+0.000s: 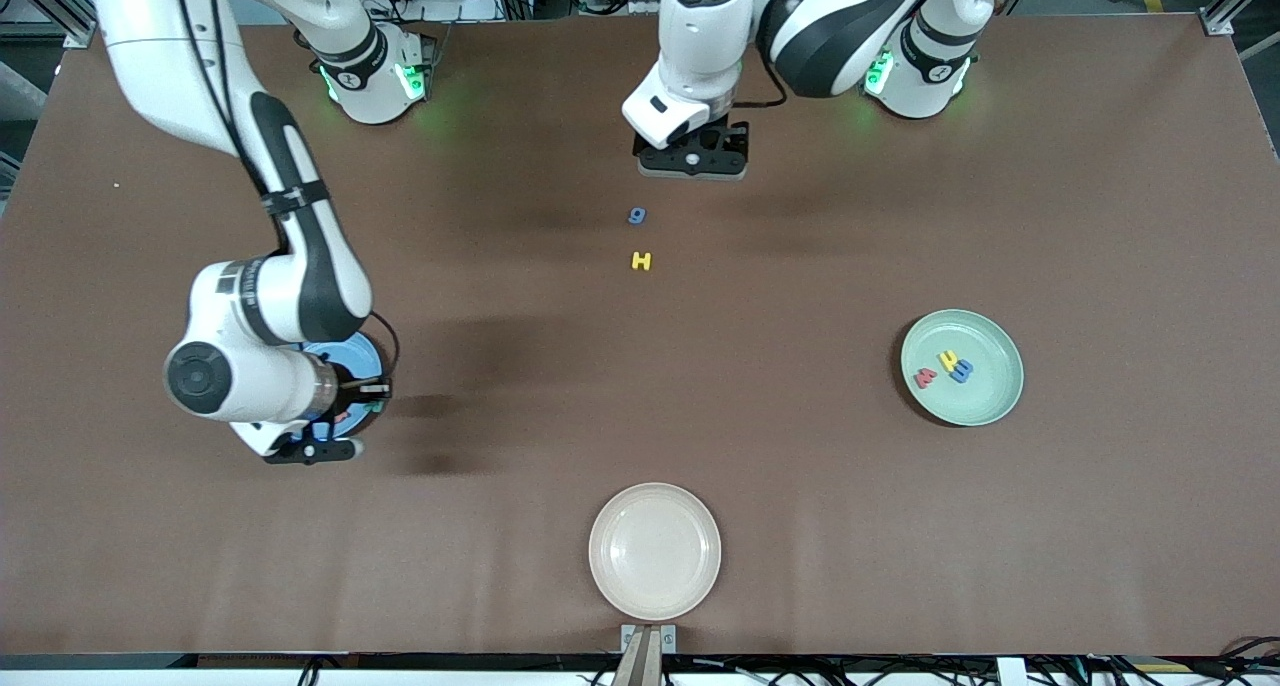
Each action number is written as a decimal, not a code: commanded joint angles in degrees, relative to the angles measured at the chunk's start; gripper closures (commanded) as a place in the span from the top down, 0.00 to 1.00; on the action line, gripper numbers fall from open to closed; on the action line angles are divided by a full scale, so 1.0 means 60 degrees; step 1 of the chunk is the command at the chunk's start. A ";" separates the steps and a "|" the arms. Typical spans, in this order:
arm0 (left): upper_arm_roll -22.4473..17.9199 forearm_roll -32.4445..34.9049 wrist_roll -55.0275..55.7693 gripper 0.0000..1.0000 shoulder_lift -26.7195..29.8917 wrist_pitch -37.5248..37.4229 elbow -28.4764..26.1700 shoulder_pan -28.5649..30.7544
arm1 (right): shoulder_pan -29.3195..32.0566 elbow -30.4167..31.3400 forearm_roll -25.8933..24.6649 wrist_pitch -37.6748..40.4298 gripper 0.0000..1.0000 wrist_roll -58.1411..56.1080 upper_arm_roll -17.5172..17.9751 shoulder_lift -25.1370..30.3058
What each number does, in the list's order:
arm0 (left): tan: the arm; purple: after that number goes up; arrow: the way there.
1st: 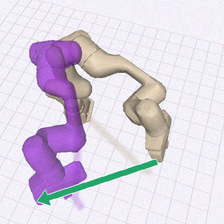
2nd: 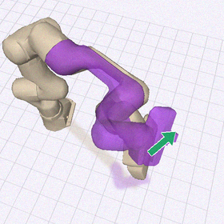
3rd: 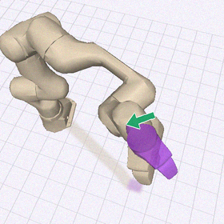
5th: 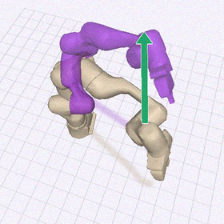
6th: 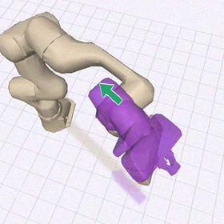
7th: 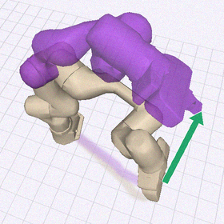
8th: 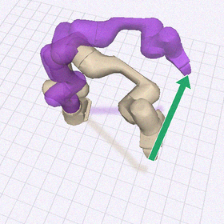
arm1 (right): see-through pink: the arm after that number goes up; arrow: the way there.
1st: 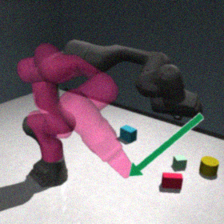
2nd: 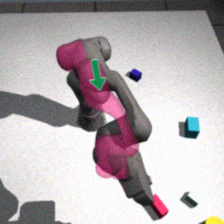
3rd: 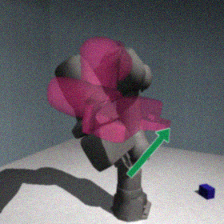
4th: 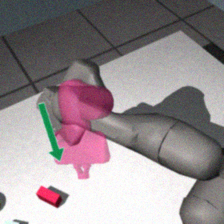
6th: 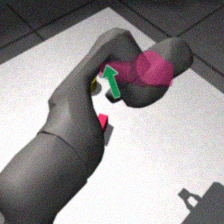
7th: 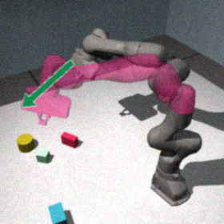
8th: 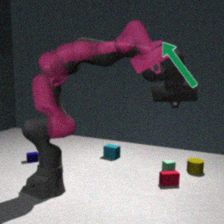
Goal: Sort uppercase to blue plate, lowercase to green plate
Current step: 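Carry the R to the blue plate while the left gripper withdraws, then release the R on the blue plate while the left gripper reaches the 6, then lower the left gripper and grasp the blue 6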
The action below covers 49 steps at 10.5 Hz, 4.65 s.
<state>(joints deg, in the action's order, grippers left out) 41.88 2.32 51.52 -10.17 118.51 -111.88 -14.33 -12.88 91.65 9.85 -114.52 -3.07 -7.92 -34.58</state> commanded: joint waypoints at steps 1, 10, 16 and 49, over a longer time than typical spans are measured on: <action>0.0037 0.0313 0.0232 1.00 -0.0528 0.1191 -0.0686 -0.0452 | 0.0504 0.0487 -0.0104 0.0058 0.00 -0.1007 0.0163 0.0197; -0.0007 0.3333 0.0071 1.00 -0.3458 0.2762 -0.0571 -0.1332 | 0.0858 0.0487 0.0028 0.0703 1.00 -0.1436 0.0192 0.0094; -0.0315 0.3757 0.0114 1.00 -0.4177 0.3084 -0.0279 -0.1713 | 0.0828 0.0487 0.0028 0.0644 1.00 -0.1451 0.0192 0.0065; -0.1253 0.4608 0.0698 0.00 -0.4812 0.3116 0.0513 -0.2302 | 0.0814 0.0531 0.0028 0.0615 1.00 -0.1451 0.0207 0.0035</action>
<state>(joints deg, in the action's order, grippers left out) 34.42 27.98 53.11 -40.63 138.19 -109.10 -29.54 -8.15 94.33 9.94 -110.98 -11.66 -7.12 -34.81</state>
